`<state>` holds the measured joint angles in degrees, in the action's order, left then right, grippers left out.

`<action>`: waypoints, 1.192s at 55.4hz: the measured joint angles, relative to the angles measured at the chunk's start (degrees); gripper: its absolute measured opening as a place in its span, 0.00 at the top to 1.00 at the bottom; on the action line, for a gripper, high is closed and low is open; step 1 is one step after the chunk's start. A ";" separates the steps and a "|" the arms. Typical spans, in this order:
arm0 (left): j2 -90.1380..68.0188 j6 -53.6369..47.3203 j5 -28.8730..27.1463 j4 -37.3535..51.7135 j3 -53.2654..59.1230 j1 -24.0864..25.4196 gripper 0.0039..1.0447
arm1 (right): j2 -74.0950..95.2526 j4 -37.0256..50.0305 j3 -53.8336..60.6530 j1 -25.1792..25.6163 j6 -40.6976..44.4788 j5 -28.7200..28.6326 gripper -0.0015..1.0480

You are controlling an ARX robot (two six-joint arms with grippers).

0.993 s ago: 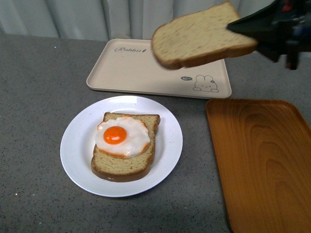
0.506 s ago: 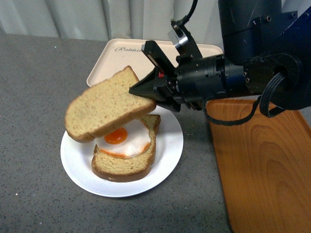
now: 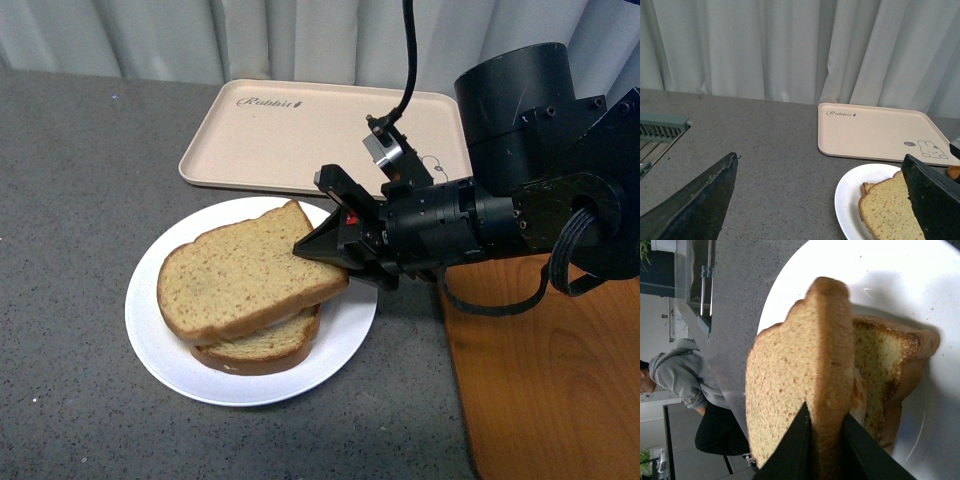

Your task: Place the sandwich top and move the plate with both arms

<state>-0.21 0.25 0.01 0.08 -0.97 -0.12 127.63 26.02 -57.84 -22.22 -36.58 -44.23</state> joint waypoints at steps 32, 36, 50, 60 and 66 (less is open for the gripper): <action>0.00 0.00 0.00 0.00 0.00 0.00 0.06 | -19.80 1.27 13.81 11.98 12.83 29.81 0.09; 0.00 0.00 -0.02 0.00 0.00 0.00 0.06 | -23.96 3.72 18.21 14.36 17.20 39.89 0.09; 0.02 0.00 0.00 0.00 0.00 0.02 0.06 | -28.50 49.70 39.58 17.90 34.14 48.39 0.50; 0.02 0.00 -0.04 0.00 0.00 0.00 0.06 | -38.66 50.36 45.75 19.71 35.91 46.45 0.79; 0.02 0.00 -0.02 0.00 0.00 0.00 0.06 | -42.93 47.87 48.59 21.57 36.28 44.59 0.96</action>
<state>-0.19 0.25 -0.01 0.08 -0.97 -0.12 84.71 73.89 -9.26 -0.64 -0.30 0.36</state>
